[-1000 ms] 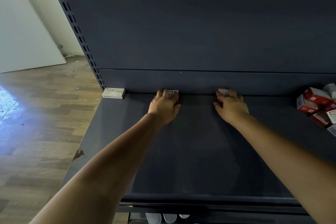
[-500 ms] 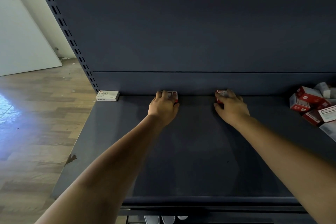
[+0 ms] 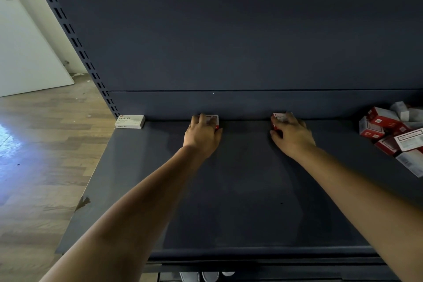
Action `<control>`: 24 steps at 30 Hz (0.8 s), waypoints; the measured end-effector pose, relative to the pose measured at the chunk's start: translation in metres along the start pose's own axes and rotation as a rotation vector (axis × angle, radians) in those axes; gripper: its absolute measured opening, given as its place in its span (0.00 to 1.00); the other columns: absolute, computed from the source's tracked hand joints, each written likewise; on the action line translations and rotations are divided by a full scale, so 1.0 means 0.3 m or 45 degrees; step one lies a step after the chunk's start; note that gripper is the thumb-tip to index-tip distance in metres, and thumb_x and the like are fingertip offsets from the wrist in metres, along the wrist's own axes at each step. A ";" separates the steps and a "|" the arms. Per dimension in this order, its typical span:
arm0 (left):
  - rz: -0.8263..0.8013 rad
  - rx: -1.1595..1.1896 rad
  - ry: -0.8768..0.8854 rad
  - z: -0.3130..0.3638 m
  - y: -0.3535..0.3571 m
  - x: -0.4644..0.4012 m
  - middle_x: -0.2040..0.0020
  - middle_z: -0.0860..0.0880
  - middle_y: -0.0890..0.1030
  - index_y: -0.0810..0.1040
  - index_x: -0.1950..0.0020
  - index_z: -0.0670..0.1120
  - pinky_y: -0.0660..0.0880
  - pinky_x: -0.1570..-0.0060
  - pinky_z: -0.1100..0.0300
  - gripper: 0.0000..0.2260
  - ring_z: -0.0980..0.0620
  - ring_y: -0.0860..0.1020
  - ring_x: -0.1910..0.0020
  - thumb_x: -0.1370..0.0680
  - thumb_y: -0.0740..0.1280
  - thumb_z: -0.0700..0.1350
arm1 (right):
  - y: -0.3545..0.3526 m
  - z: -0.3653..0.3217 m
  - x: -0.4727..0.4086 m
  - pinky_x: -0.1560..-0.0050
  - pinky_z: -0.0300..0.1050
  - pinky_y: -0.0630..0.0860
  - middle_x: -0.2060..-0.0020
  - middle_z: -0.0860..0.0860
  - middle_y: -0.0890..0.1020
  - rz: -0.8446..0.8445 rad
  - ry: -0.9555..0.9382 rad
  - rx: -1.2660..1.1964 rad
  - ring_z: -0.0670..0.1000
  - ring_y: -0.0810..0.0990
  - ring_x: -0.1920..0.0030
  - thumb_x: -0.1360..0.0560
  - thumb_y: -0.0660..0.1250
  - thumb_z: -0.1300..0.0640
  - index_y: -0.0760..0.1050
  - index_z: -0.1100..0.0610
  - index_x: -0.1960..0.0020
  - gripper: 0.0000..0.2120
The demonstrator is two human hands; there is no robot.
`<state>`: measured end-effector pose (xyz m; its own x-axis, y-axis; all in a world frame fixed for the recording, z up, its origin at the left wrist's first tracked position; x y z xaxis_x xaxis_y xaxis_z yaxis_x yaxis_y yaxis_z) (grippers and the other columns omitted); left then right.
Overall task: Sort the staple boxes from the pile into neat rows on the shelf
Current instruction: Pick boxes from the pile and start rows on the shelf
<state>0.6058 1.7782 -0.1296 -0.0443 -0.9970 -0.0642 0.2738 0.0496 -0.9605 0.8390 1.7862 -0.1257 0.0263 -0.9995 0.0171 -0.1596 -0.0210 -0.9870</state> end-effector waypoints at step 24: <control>-0.011 -0.013 0.035 0.001 0.002 0.000 0.33 0.44 0.64 0.66 0.29 0.46 0.69 0.43 0.50 0.19 0.44 0.61 0.32 0.19 0.53 0.51 | -0.005 -0.035 0.000 0.31 0.52 0.62 0.24 0.54 0.50 -0.074 0.024 -0.146 0.61 0.52 0.28 0.21 0.57 0.46 0.54 0.49 0.25 0.27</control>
<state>0.6061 1.7781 -0.1301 -0.0729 -0.9953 -0.0632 0.2634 0.0419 -0.9638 0.8288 1.7860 -0.1224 0.0203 -0.9968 0.0775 -0.2701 -0.0801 -0.9595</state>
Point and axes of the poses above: each hand's wrist, its own x-axis away from the middle knuckle, its own y-axis out of the palm, z = x × y, the point moved 3 cm from there along -x, towards the middle knuckle
